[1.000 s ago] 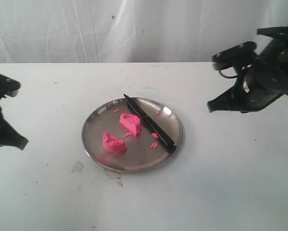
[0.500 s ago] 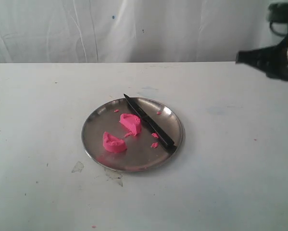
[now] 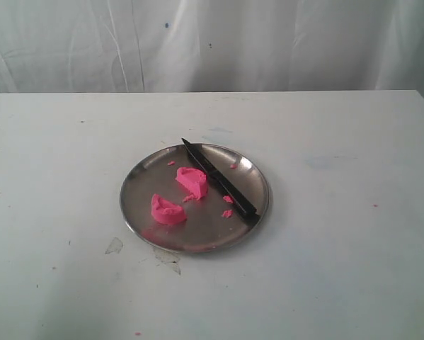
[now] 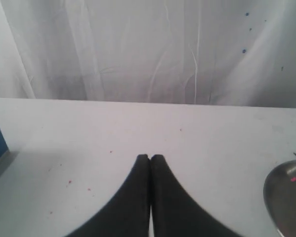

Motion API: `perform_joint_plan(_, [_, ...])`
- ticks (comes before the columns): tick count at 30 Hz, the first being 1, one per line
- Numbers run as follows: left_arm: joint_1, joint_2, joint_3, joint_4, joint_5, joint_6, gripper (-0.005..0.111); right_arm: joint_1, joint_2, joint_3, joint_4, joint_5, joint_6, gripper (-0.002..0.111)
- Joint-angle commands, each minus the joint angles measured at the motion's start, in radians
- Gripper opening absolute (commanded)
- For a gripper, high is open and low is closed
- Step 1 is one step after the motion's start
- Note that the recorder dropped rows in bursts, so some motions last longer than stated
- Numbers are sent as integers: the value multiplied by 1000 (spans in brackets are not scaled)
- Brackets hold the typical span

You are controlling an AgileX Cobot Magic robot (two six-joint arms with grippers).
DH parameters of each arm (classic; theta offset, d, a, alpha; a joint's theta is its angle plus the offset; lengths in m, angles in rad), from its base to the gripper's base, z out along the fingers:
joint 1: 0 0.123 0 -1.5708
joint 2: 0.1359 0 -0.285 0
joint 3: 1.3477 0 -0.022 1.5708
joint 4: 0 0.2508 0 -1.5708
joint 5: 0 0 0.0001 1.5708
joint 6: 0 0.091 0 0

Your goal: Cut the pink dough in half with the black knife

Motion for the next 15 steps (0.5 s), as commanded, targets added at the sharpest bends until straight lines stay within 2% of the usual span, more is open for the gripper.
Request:
perform_joint_plan(1, [2, -44, 10, 7, 125, 13, 0, -4, -124, 30, -15, 61, -10, 0])
perform_joint_plan(11, [2, -46, 10, 7, 142, 13, 0, -4, -298, 30, -15, 96, -6, 0])
perform_joint_plan(13, [2, -46, 10, 7, 142, 13, 0, -4, -329, 32, -15, 213, 2, 0])
perform_joint_plan(14, [2, -46, 10, 7, 142, 13, 0, -8, -350, 51, -15, 210, -15, 0])
perform_joint_plan(15, [2, -46, 10, 7, 141, 13, 0, -54, -404, 96, -13, 158, -86, 0])
